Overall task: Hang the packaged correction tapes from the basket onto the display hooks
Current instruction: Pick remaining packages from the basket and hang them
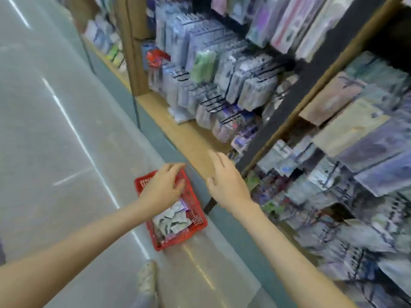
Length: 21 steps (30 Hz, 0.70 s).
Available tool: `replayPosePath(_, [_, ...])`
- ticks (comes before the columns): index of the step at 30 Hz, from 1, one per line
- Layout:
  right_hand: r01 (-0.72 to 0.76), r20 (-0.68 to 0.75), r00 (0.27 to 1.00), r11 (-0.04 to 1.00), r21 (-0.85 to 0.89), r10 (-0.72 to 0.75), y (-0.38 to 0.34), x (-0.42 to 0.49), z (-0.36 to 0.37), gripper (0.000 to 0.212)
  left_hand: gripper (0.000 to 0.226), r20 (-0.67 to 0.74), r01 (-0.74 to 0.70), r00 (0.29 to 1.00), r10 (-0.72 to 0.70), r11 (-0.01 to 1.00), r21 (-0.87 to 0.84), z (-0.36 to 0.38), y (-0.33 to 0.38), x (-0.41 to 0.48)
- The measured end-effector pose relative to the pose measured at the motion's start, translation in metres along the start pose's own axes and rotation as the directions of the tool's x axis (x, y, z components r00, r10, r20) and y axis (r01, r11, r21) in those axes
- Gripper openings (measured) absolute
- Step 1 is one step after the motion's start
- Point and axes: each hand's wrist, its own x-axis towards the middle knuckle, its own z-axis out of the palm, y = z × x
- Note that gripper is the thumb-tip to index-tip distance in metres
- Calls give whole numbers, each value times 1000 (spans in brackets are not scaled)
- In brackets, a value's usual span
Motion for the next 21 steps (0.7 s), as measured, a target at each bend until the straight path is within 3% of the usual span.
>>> replayPosePath(3, [-58,183,982,997,48,48,11,40,89,60,43,33,245,969,-244,969,-16,20,-94,9])
replayPosePath(7, [-177,352,926,980,93,134,47,61,204,61,48,152,451,880,-449,892,25,73,-197,20])
replayPosePath(12, [-336,476,841,938,87,257,127,60,341,66,46,189,559,822,-538,824,-85,210,-303,41])
replayPosePath(15, [-377,552,774,926,11,309,179,48,418,69,59,273,601,780,-563,796,-77,299,-357,48])
replayPosePath(18, [-331,662,686,940,-86,302,218,43,487,70,70,219,649,744,-631,760,-16,357,-393,65])
replayPosePath(21, [-237,696,674,965,-111,246,249,56,552,69,79,204,705,689,-695,709,34,413,-428,82])
